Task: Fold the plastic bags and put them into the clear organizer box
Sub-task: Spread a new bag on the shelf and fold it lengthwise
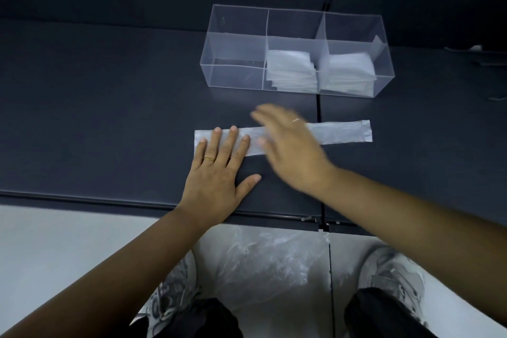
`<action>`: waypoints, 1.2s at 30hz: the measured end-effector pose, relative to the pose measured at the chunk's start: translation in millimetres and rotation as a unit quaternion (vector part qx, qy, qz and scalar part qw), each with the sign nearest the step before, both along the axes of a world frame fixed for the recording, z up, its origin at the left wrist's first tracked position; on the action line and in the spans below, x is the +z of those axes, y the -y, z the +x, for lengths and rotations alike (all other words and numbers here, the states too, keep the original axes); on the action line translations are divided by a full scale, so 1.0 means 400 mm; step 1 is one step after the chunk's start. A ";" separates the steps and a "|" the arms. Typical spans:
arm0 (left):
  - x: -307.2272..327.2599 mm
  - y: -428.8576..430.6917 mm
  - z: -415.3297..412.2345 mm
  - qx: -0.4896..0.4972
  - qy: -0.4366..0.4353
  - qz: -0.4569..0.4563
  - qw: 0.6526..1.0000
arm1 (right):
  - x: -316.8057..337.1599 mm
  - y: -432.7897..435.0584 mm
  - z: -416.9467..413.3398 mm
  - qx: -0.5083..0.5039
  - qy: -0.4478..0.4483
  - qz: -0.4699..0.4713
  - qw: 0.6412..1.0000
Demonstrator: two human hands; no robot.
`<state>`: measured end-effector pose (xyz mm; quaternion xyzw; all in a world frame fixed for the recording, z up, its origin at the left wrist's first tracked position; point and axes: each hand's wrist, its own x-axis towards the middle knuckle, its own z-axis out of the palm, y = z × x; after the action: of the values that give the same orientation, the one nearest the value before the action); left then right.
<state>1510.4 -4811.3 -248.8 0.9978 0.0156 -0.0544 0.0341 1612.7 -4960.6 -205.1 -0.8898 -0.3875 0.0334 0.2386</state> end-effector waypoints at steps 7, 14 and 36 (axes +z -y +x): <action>0.006 -0.007 -0.002 0.001 0.018 -0.020 1.000 | -0.088 0.041 -0.013 0.048 -0.016 -0.207 0.977; 0.010 -0.040 -0.015 0.039 -0.002 -0.004 0.999 | -0.091 0.208 0.044 -0.047 -0.009 -0.242 0.969; 0.038 -0.112 0.054 -0.076 -0.026 -0.005 0.997 | 0.024 0.389 0.035 -0.285 -0.368 0.167 0.869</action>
<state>1531.9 -4766.6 -233.5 0.9942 -0.0594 -0.0827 0.0344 1626.9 -5116.1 -195.3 -0.8317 -0.0011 0.2231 0.5084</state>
